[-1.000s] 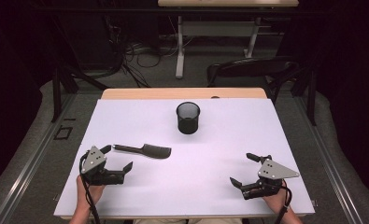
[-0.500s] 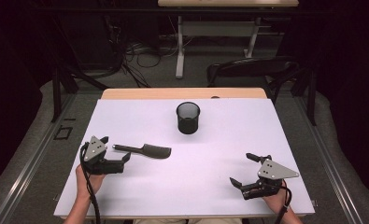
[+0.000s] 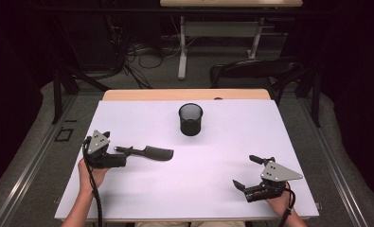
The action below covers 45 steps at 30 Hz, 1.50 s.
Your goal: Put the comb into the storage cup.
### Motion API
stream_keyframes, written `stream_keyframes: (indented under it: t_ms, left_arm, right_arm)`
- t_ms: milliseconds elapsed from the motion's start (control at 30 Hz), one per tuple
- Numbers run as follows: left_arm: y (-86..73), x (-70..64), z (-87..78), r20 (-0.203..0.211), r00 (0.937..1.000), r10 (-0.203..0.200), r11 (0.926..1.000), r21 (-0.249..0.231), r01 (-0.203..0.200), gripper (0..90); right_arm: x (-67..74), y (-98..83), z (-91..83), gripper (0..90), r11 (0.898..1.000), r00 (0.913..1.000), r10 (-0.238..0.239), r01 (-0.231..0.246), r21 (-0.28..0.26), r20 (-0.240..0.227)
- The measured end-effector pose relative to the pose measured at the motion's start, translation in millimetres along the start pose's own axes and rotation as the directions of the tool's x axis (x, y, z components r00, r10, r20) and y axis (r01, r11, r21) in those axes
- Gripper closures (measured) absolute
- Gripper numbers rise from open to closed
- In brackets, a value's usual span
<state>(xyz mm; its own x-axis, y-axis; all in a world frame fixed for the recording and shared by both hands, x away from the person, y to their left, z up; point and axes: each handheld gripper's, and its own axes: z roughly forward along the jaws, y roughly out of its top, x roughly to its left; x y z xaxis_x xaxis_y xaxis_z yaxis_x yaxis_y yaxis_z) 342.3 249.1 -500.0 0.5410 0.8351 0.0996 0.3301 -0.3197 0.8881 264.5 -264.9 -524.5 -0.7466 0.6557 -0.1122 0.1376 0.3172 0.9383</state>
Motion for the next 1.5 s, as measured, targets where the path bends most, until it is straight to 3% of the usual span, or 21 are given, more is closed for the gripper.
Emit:
stream_keyframes:
  t_ms: [267,500,667,867,1267,1500]
  left_arm:
    - [3.7,7.1,5.6,-0.027,0.9996,-0.006,0.9998,-0.018,0.005,0.0]
    - [3.4,16.7,15.4,-0.049,0.9985,-0.025,0.9996,0.009,0.025,0.5]
    - [6.1,18.4,19.6,-0.065,0.9976,-0.024,0.9996,0.011,0.025,8.1]
    - [7.7,20.0,26.4,-0.080,0.9967,-0.013,0.9996,0.022,0.015,24.5]
    - [-0.9,28.8,34.2,-0.073,0.9969,-0.028,0.9949,0.094,0.035,87.3]
    - [-7.6,30.1,40.5,-0.089,0.9959,-0.017,0.9900,0.138,0.029,90.0]
  right_arm:
    - [-0.3,-0.3,0.0,0.0,1.000,1.0000,0.004,-0.004,0.000,0.000]
    - [-0.7,-0.4,0.0,0.0,1.000,1.0000,-0.002,0.002,0.003,0.000]
    - [-0.7,-0.4,-0.1,0.0,1.000,1.0000,0.000,0.000,0.004,0.000]
    - [-0.9,-0.6,0.2,0.0,1.000,1.0000,-0.002,0.002,0.008,-0.001]
    - [-0.6,-0.6,0.3,0.0,1.000,1.0000,-0.002,0.002,0.008,-0.004]
    - [-0.8,-0.7,0.3,0.0,1.000,1.0000,0.002,-0.002,0.009,-0.006]
